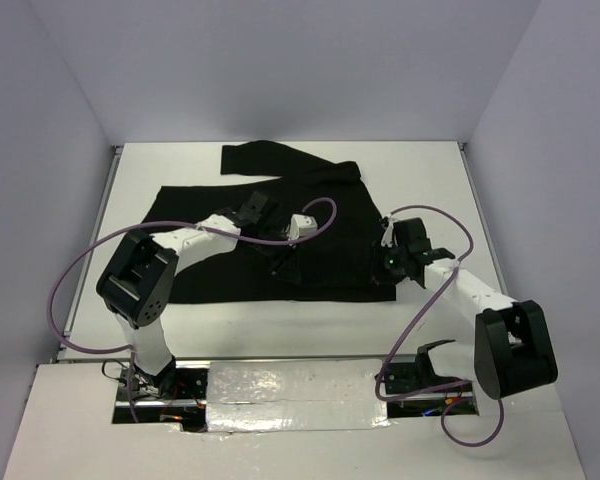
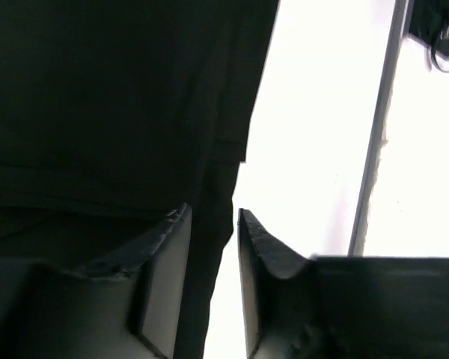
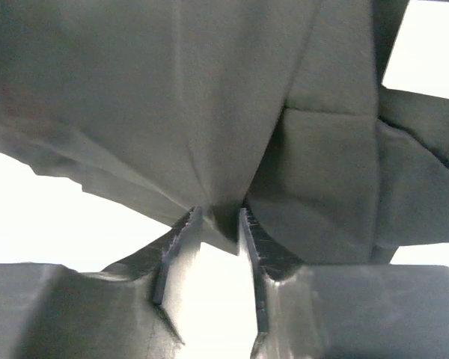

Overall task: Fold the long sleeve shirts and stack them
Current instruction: Fold the shirt

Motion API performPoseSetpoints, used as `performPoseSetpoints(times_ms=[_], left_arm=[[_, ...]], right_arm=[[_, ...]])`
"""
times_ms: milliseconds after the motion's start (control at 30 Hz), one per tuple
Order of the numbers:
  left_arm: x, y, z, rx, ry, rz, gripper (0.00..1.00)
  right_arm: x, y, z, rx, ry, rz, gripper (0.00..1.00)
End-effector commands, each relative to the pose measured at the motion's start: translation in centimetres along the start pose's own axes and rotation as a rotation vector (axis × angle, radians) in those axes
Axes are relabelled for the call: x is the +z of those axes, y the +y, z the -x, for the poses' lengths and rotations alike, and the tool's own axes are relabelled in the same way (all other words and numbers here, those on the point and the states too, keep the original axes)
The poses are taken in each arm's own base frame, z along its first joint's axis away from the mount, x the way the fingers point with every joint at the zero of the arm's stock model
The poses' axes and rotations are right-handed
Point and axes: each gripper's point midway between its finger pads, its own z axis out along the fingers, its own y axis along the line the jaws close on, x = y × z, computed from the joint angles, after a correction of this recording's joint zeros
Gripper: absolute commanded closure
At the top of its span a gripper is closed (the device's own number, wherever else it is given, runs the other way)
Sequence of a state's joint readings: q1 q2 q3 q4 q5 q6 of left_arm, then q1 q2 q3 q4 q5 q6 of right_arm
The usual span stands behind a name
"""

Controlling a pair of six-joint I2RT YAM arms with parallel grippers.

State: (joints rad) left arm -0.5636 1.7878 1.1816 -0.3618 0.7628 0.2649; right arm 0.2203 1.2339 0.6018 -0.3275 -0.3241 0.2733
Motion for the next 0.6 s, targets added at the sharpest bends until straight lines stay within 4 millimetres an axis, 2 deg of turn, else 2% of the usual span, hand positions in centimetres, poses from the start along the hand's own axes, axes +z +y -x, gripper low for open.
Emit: performPoseSetpoints(times_ms=[0,33,133,200,233,267,367,400,467,533,567], left_arm=[[-0.4,-1.0,-1.5,0.037,0.062,-0.039,0.51],[-0.7,-1.0,-1.4,0.07,0.068,-0.036,0.44],[-1.9,-0.8,0.1,0.098,0.052,-0.002,0.43],[-2.4,0.1,1.2,0.022,0.027,0.057,0.43],[-2.4,1.7,1.5,0.004,0.028,0.14,0.44],[-2.6,2.5,2.4,-0.014,0.016,0.178,0.44],[-2.5,4.2,3.6,-0.067,-0.004,0.246,0.45],[-2.4,4.4,3.9,-0.077,-0.018,0.252,0.45],[-2.4,4.5,5.2,-0.064,-0.059,0.252,0.45],[-2.3,4.3,6.2,-0.072,-0.086,0.237,0.47],[-2.1,4.1,6.7,-0.066,-0.101,0.225,0.47]], right_arm=[[-0.1,-0.8,0.4,0.044,0.007,-0.069,0.65],[-0.3,-1.0,0.4,0.055,0.008,-0.086,0.62],[-1.0,-0.3,1.3,0.075,-0.044,-0.056,0.57],[-1.7,0.4,1.7,0.088,-0.081,-0.03,0.55],[-1.8,0.7,1.8,0.114,-0.092,-0.018,0.54],[-1.9,0.9,1.6,0.127,-0.096,-0.009,0.51],[-2.1,0.6,1.7,0.195,-0.101,-0.025,0.5],[-2.2,0.5,1.7,0.205,-0.1,-0.041,0.53],[-3.0,0.7,3.3,0.203,-0.158,-0.054,0.74],[-3.8,1.8,5.0,0.193,-0.229,-0.016,0.94],[-3.8,2.5,5.4,0.188,-0.242,0.017,0.97]])
